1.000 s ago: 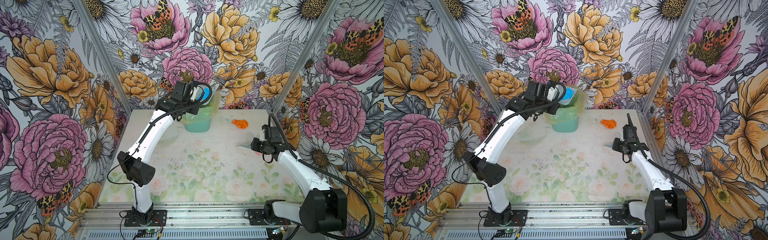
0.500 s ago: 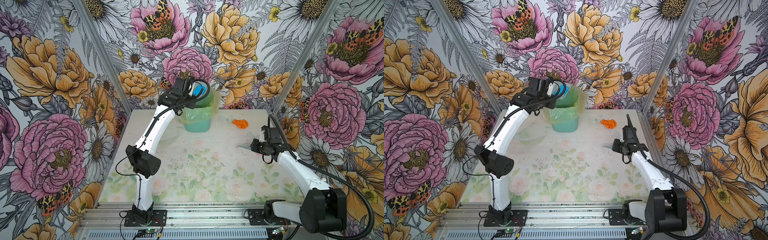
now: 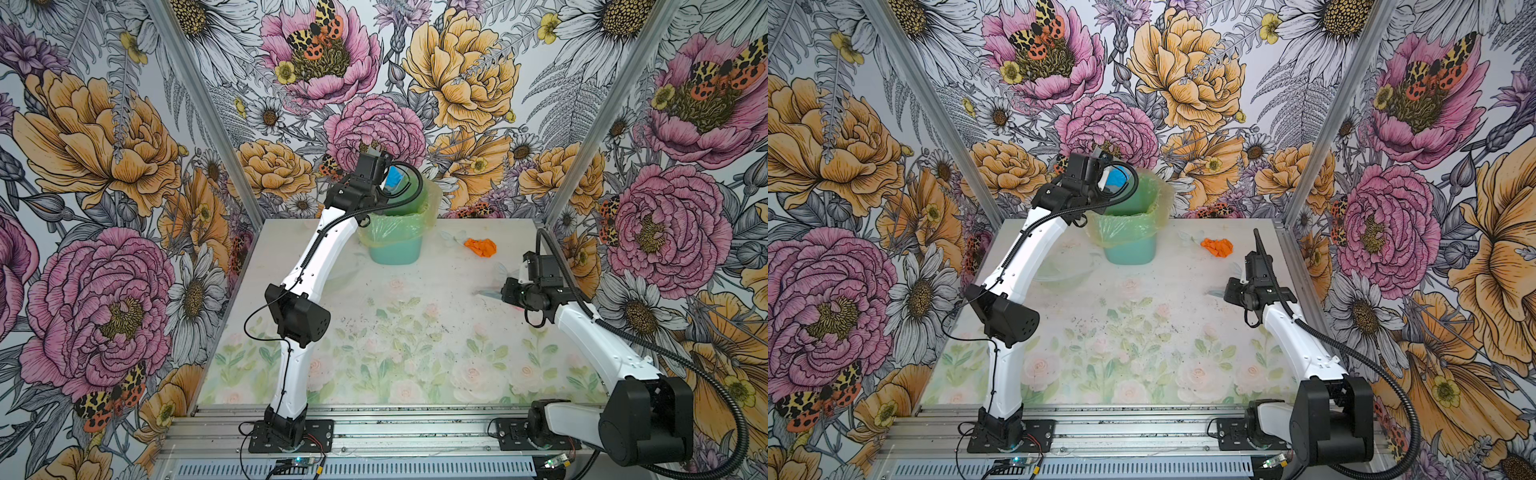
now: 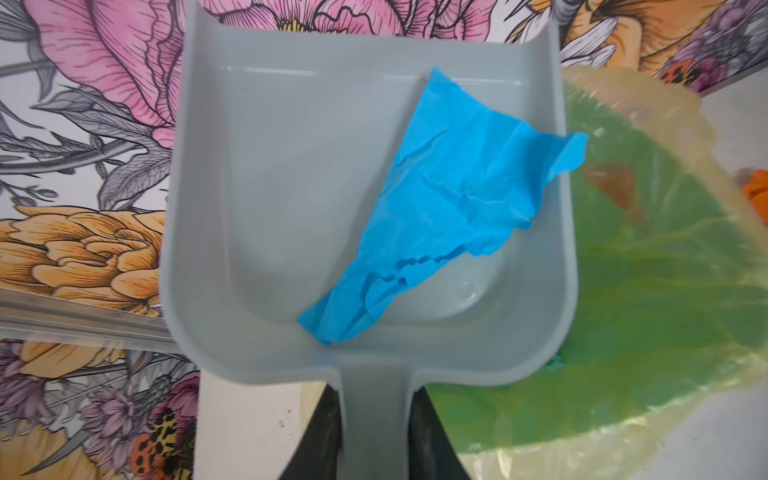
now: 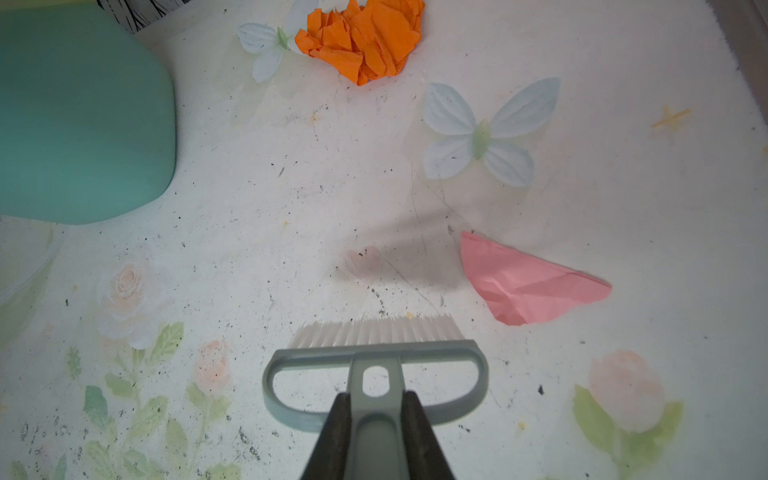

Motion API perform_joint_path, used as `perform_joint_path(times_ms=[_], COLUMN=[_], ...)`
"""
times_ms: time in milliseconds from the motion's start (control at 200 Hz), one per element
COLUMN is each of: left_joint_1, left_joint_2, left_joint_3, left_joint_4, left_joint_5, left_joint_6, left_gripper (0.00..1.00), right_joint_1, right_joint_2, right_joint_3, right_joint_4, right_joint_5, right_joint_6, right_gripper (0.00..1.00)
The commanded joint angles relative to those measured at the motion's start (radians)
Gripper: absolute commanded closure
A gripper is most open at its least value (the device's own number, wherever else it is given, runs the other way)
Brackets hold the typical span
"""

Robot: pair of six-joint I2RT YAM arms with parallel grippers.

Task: Sweep away the paper scraps from the table
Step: 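Lift the dustpan over the green bin while the right gripper draws back, then tilt the dustpan over the bin with the left gripper to dump the scrap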

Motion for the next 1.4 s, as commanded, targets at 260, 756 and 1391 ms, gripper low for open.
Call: perform_joint_path(times_ms=[260,756,1391], left_joint_1=[-0.056,-0.08,-0.086], left_joint_2=[0.071,0.078,0.0], left_joint_3=[0.03,-0.068,-0.287], left_joint_4=[0.079,0.262,0.603], left_joint_5=[-0.268,-0.493,-0.582], left_joint_6=[0.233,0.497,0.794], left_gripper=[1.0,1.0,1.0], right_joint_1=[-0.008,-0.008,-0.008], right_joint_2=[-0.018,-0.056,-0.063], right_joint_3=[-0.014,-0.036,-0.042], right_joint_4=[0.023,0.021,0.021], right_joint_5=[-0.002,0.005,0.005], right_joint_6=[0.025,0.03,0.033], right_gripper=[1.0,1.0,1.0])
